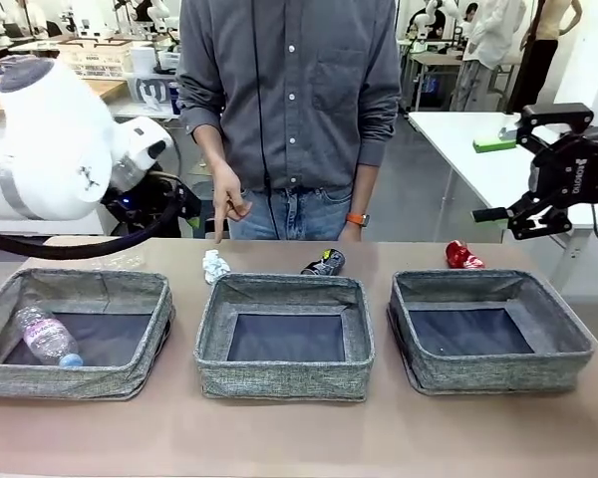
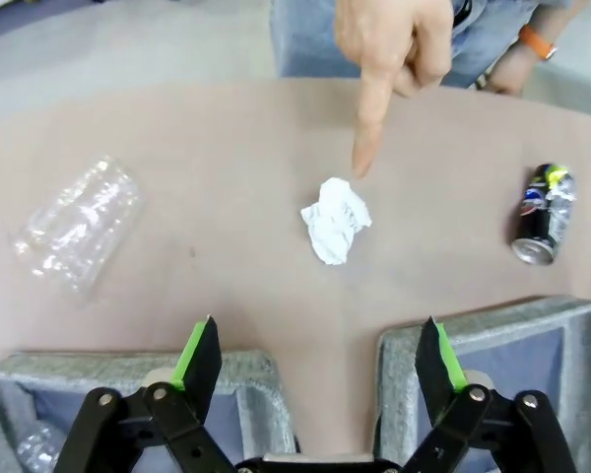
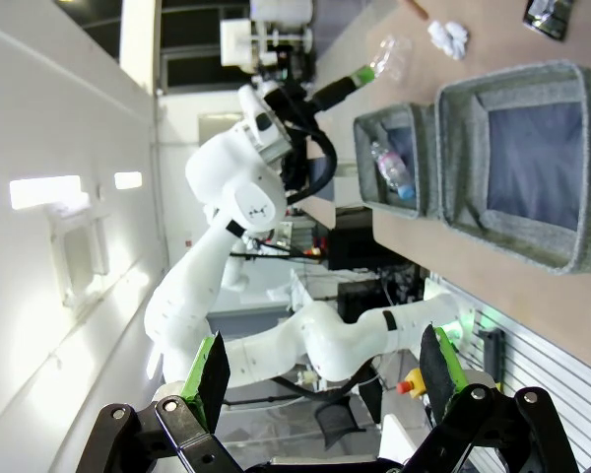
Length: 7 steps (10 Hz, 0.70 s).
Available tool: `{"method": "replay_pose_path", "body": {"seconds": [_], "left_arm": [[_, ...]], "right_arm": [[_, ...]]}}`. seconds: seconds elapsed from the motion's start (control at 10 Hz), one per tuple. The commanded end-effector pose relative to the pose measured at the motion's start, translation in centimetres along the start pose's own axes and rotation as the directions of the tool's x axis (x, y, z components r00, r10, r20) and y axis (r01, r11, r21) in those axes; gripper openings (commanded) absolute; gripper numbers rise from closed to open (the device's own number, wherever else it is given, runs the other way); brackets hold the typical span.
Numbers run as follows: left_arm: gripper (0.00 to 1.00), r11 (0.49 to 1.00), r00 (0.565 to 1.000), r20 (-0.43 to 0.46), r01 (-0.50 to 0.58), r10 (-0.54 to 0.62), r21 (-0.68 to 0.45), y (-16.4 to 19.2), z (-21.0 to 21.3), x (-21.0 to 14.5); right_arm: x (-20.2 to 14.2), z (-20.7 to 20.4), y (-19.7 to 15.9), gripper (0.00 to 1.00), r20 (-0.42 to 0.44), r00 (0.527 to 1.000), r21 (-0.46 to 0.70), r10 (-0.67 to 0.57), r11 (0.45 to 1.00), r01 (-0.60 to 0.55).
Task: Sort the waste into the appropriate baskets.
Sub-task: Pick up the waste item pointed out by the person.
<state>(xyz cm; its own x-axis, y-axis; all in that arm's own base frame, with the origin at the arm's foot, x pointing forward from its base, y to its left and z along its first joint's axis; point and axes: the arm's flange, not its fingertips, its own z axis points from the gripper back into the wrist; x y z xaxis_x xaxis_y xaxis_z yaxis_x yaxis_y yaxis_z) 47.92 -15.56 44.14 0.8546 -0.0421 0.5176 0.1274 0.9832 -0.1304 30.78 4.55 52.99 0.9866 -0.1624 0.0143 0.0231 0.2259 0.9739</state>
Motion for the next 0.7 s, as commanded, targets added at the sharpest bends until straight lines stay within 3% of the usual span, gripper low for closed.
{"method": "replay_pose_path", "body": {"seconds": [0.0,0.3,0.6], "left_arm": [[1.0,0.996,0.999,-0.051,-0.005,0.009,0.089,-3.3,-2.4,2.6],[1.0,0.987,0.991,-0.116,-0.041,0.06,0.157,-4.7,-7.0,4.7],[1.0,0.989,0.972,-0.219,-0.05,0.08,0.141,-4.8,-10.5,4.0]], "right_arm": [[0.1,0.0,0.3,1.0,0.003,1.0,0.02,-0.002,1.0,0.002],[0.1,0.0,0.3,1.0,0.003,1.0,0.02,-0.002,1.0,0.002],[0.1,0.0,0.3,1.0,0.003,1.0,0.02,-0.002,1.0,0.002]]}}
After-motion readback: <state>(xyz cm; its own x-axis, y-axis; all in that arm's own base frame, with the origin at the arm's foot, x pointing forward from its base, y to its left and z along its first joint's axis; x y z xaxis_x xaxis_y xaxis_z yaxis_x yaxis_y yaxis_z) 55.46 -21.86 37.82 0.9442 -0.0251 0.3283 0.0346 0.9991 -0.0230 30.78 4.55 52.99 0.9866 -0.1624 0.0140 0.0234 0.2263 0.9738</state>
